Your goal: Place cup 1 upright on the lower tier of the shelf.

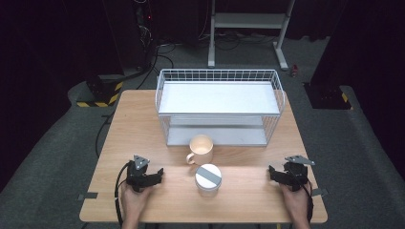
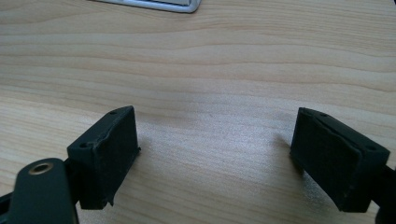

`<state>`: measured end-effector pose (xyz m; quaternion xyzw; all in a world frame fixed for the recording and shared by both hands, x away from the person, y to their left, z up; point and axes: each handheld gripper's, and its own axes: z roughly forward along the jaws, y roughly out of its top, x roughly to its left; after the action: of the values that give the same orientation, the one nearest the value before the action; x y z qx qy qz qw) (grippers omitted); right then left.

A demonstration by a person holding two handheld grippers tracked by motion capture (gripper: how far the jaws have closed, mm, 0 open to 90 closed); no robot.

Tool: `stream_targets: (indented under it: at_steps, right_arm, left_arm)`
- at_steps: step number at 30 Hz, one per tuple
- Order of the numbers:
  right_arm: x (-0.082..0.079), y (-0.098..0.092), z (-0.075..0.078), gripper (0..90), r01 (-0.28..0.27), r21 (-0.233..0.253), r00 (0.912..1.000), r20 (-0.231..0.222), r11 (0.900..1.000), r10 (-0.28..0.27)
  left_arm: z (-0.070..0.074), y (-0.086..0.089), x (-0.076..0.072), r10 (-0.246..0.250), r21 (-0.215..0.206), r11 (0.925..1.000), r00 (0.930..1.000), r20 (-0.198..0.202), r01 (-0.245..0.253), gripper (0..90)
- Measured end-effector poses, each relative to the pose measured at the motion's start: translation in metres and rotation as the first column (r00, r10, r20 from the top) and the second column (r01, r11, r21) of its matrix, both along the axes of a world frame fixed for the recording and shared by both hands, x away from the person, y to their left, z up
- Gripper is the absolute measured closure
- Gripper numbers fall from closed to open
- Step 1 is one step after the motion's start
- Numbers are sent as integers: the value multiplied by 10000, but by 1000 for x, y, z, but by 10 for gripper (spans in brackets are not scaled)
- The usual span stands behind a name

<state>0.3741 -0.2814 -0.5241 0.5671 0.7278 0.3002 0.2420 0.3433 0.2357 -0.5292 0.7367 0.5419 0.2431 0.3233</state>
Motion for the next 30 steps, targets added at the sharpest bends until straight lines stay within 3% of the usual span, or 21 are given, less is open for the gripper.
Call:
stream_targets:
  at_steps: [22, 30]
  right_arm:
    - [0, 0, 0, 146, 8, -9, 10000, 2, 10000, -8]
    - [0, 0, 0, 147, 13, -10, 10000, 1, 10000, -13]
  left_arm:
    - [0, 0, 1, -121, -32, 9999, 9999, -112, 120, 157]
    - [2, 1, 0, -242, -244, 9994, 9997, 9, 242, 137]
